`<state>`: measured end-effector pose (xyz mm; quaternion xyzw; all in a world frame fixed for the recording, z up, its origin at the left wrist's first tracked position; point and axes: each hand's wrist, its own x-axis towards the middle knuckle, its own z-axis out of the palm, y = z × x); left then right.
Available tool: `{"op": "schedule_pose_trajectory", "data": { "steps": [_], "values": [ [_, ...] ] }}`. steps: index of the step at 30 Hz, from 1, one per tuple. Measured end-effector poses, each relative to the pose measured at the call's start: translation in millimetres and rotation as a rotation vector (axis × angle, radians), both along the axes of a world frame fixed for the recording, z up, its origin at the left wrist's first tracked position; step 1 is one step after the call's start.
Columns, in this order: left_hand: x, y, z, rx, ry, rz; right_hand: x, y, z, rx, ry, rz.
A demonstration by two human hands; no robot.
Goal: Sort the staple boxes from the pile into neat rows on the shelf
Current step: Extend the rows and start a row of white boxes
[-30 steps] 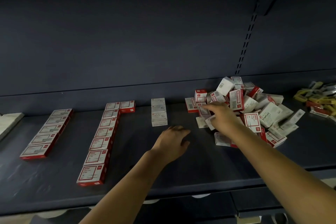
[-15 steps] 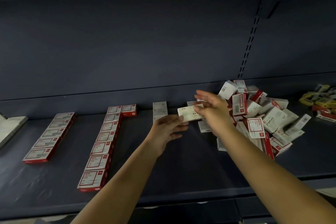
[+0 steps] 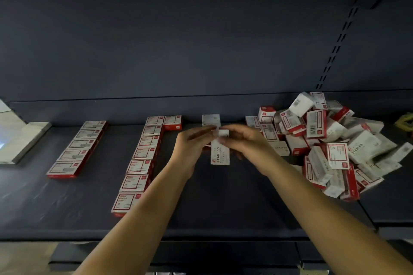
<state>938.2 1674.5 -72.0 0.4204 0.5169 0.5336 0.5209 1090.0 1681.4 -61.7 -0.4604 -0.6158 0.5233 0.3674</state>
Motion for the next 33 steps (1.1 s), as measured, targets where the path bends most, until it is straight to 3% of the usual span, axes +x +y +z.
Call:
{"op": "schedule_pose_trajectory", "data": {
  "steps": [9,13,20,25,28,33],
  "values": [
    [-56,-15,-4,-0.025,-0.166,-0.016,-61,-6,-2,-0.232,0.478,-0.145],
    [-94,-23,0,-0.013,-0.222,0.057,-98,-12,-1,-0.274,0.535,-0.173],
    [-180,-34,7,-0.075,-0.259,0.124,-162,-18,12,0.070,0.126,-0.083],
    [-248,-42,3,-0.100,-0.242,0.100,-213,-21,21,0.501,-0.486,0.058],
    [-280,-48,1,-0.087,-0.238,0.103,-256,-26,22,0.784,-0.750,0.177],
    [-327,-60,-1,-0.059,-0.193,0.088,-319,-36,15,0.854,-0.866,0.193]
  ]
}}
